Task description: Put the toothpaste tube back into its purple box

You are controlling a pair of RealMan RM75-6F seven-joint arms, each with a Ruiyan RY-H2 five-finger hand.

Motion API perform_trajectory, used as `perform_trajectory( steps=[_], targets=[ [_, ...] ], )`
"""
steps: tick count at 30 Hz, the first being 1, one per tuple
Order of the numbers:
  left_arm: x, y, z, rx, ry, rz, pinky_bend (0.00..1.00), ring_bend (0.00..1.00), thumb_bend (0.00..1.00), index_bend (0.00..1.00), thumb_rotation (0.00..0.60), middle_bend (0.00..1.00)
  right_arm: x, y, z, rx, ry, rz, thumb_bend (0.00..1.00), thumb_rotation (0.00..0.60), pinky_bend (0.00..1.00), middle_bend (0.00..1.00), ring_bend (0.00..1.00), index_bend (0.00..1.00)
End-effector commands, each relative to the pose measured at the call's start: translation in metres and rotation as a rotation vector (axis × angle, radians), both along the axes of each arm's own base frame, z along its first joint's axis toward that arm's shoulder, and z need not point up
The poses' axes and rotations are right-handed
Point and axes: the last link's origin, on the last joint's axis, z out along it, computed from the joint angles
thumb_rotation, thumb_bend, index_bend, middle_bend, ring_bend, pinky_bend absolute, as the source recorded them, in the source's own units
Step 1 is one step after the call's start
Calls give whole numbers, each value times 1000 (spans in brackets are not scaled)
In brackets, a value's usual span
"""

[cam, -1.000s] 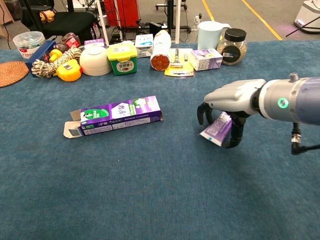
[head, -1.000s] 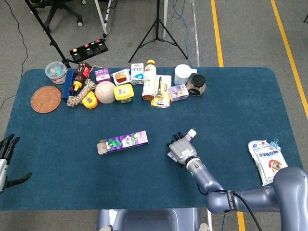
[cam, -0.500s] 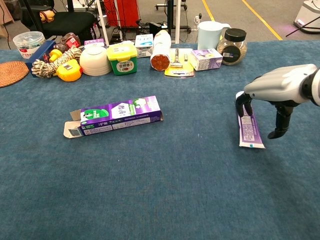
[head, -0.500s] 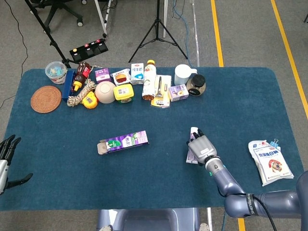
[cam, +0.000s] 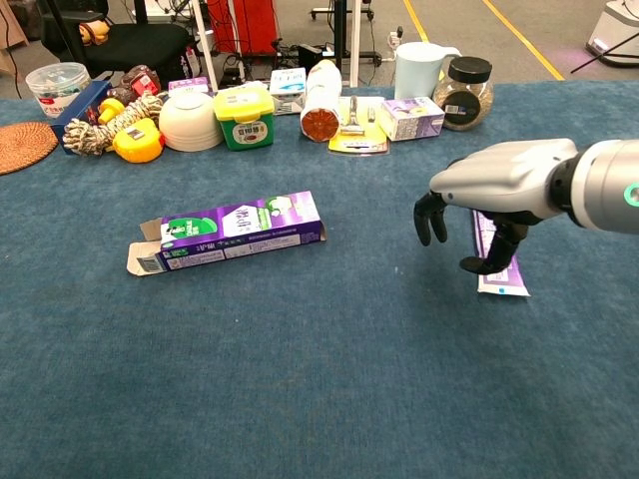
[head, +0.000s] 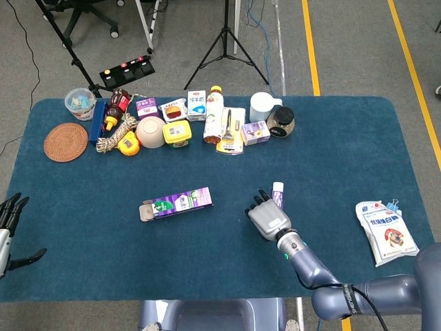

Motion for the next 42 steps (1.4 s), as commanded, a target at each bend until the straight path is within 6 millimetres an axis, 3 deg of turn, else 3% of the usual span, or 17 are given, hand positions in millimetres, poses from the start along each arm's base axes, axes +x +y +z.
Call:
perform_trajectory(
  steps=[1,18,24,29,35,42],
  targets=[
    [0,0,0,0,-1,0,138,0,34,0,600,0,-3,-5,-6,-24,43,3,443,600,9,342,141,318],
    [1,-1,-2,-2,5,0,138,0,34,0,600,0,-55,0,5,-15,206,-75,456,600,10,399,170,377],
    [1,0,-3,-7,8,1,137,0,35,0,600,0,-71,-13,14,-84,261,-74,458,600,10,399,170,378],
    [1,-1,-3,-4,7,2,138,0,33,0,600,0,-76,-20,22,-125,270,-84,463,600,10,400,170,379],
    [1,-1,-3,-8,6,1,137,0,34,0,600,0,-64,-12,37,-91,130,-97,467,600,44,419,214,402],
    [1,-1,-1,-2,-1,0,137,0,33,0,600,0,-64,-39,55,-194,119,-127,482,600,51,424,219,404]
  ],
)
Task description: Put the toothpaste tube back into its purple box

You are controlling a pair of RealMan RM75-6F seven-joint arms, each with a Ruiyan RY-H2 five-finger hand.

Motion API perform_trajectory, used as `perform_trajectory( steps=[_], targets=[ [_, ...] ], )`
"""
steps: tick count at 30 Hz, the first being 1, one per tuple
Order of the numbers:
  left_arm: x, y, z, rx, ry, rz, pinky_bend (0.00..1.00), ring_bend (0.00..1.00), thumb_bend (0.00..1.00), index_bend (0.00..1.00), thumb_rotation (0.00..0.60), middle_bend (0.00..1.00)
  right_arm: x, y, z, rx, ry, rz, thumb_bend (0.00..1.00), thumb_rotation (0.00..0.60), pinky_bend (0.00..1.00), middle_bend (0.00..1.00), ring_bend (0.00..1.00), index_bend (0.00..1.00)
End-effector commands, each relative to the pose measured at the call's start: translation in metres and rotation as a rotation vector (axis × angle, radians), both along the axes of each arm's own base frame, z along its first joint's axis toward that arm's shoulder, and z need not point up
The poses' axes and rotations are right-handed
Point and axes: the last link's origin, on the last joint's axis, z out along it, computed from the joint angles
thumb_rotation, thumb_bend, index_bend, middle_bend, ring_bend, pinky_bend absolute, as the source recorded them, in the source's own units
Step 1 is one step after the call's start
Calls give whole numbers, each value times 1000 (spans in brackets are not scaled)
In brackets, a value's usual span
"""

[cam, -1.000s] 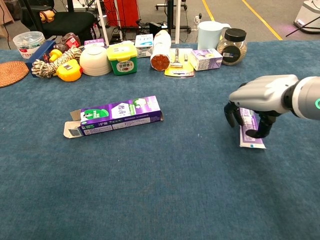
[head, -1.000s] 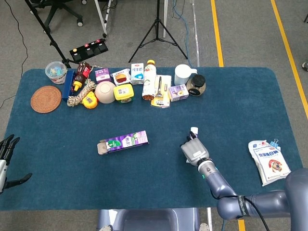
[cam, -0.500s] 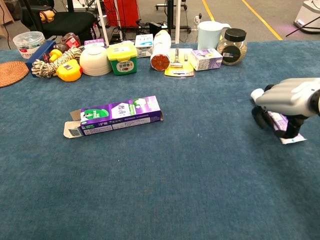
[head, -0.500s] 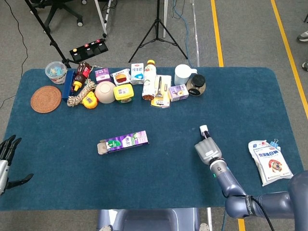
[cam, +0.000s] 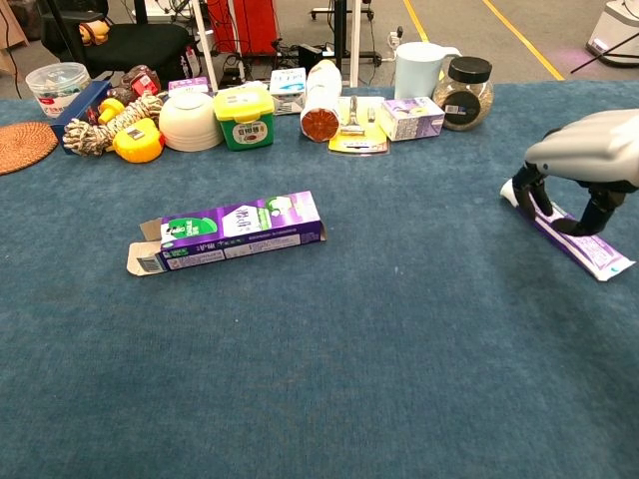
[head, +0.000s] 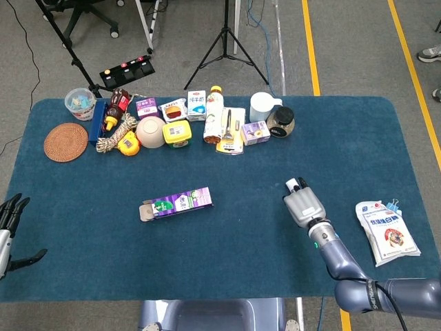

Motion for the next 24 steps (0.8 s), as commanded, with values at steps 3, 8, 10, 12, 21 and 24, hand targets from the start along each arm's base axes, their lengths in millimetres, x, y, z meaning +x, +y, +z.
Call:
perform_trajectory(
  steps=[3,8,10,12,21,24],
  targets=[
    [0,0,0,-3,1,-2,138,0,34,0,600,0,0,-29,9,-87,18,-58,486,600,51,424,219,404],
    [0,1,-1,-5,2,3,138,0,35,0,600,0,1,-46,1,-109,53,-99,490,600,52,424,219,404],
    [0,1,-1,0,1,4,138,0,34,0,600,0,0,-52,-3,-111,65,-116,493,600,52,424,219,404],
    [0,1,0,2,2,6,137,0,33,0,600,0,-1,-57,-7,-120,81,-118,493,600,51,424,219,404],
    [-1,2,-1,0,4,10,138,0,34,0,600,0,-8,-66,-20,-129,95,-127,495,600,54,424,219,404],
    [0,2,-3,-6,5,5,138,0,34,0,600,0,-6,-64,-24,-113,87,-134,496,600,53,424,219,404]
  ],
)
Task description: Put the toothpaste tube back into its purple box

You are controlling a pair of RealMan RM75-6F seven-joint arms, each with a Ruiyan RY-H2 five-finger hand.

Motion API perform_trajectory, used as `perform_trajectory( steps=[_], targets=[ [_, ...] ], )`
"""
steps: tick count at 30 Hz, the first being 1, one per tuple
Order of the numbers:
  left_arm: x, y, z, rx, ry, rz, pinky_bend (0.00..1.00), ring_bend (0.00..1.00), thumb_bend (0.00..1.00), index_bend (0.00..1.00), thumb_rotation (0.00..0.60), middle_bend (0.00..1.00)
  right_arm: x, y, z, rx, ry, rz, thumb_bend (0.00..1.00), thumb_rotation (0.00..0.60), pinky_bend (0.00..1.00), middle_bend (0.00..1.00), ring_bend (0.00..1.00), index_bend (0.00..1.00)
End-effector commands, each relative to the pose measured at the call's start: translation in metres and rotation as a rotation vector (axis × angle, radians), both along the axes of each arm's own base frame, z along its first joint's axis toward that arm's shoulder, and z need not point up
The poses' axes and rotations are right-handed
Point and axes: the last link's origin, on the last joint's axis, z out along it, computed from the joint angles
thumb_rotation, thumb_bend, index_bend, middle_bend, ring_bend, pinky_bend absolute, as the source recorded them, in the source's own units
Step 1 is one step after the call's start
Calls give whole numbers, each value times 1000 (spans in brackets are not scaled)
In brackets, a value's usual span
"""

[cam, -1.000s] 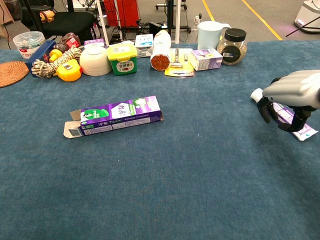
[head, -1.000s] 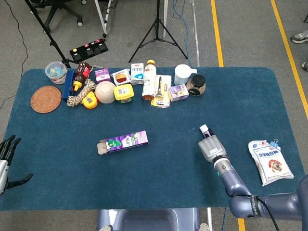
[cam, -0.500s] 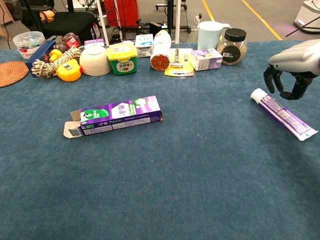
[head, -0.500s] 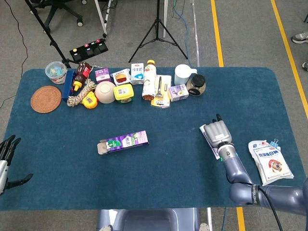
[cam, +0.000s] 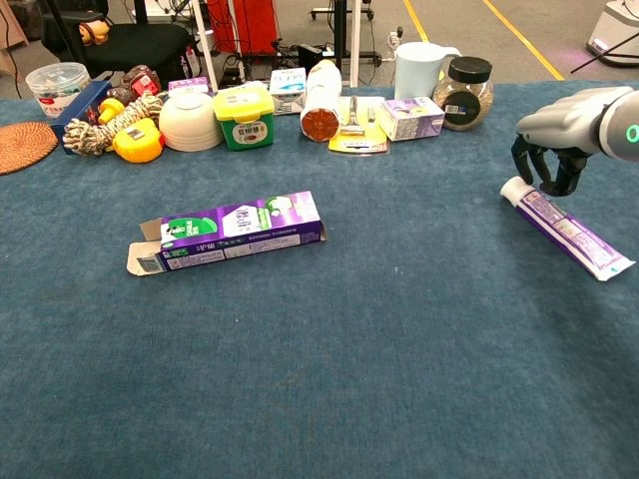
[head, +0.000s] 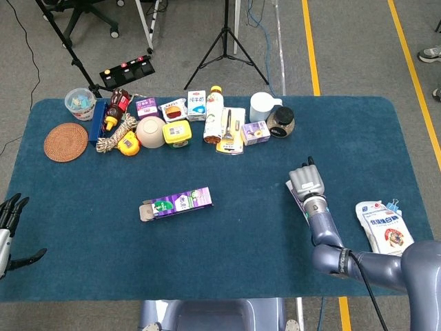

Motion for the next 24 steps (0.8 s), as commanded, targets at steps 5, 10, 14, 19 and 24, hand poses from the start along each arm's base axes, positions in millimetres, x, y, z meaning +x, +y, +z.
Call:
perform_trajectory(
  steps=[5,10,14,19,24],
  targets=[
    [1,0,-2,-6,5,-6,138,0,34,0,600,0,8,10,-11,49,-25,-6,498,600,53,424,219,404],
    [1,-1,-1,0,2,-4,138,0,35,0,600,0,16,19,-17,89,-49,-2,498,600,53,424,219,404],
    [1,-1,-1,-3,2,-3,138,0,34,0,600,0,27,24,-15,90,-40,53,500,600,53,424,219,405],
    [0,-1,0,1,0,-3,137,0,34,0,600,0,32,17,-5,37,-31,71,501,600,53,424,219,405],
    [0,-1,0,-1,-2,-2,137,0,34,0,600,0,22,10,-4,12,-31,33,501,600,53,424,219,404]
  ],
)
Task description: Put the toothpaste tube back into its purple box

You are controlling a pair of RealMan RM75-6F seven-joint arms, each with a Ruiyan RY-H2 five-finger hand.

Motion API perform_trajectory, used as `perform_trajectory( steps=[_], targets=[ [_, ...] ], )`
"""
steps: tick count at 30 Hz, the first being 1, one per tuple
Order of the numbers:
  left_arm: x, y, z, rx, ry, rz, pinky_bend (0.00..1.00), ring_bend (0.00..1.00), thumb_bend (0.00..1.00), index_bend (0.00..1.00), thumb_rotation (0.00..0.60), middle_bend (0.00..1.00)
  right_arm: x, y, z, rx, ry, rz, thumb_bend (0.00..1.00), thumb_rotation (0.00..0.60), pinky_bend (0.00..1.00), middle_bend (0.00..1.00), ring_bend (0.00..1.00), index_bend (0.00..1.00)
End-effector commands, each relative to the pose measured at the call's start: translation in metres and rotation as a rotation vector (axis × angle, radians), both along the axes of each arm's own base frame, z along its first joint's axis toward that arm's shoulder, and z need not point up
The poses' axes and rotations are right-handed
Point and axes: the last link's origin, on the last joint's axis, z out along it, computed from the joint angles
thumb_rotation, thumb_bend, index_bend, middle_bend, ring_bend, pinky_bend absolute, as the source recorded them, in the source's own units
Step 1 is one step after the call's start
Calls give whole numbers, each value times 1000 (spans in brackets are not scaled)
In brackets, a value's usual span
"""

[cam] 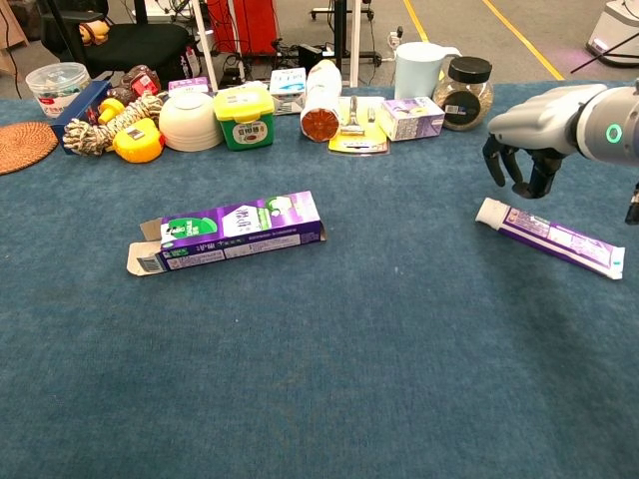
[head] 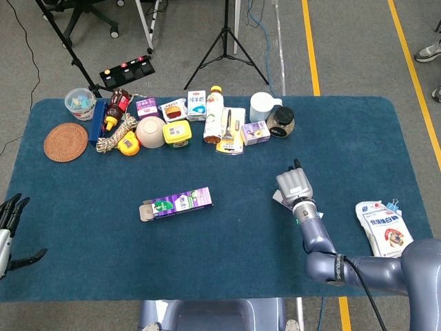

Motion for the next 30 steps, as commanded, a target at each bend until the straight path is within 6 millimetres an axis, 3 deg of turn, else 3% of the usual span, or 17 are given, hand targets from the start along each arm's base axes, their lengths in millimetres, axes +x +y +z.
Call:
perform_trajectory(
  steps=[1,6,18,22,25,30],
  targets=[
    [0,0,0,-2,1,-1,137,0,34,0,600,0,-8,-2,-2,-3,-5,-32,501,600,53,424,219,404],
    [0,0,0,-2,1,0,138,0,34,0,600,0,-13,3,-7,44,-57,-90,505,600,53,423,219,404],
    [0,0,-1,-2,2,1,138,0,33,0,600,0,2,22,-6,131,-149,-70,500,600,53,383,218,374],
    [0,0,0,-3,0,-1,138,0,35,0,600,0,10,29,4,136,-261,-35,374,600,62,187,181,200],
    [1,-1,0,-1,-1,-2,138,0,34,0,600,0,9,35,10,138,-312,-16,274,600,67,156,153,148],
    [1,-1,0,-3,0,-5,137,0,34,0,600,0,-1,44,11,137,-347,7,229,600,67,152,134,138]
  ],
)
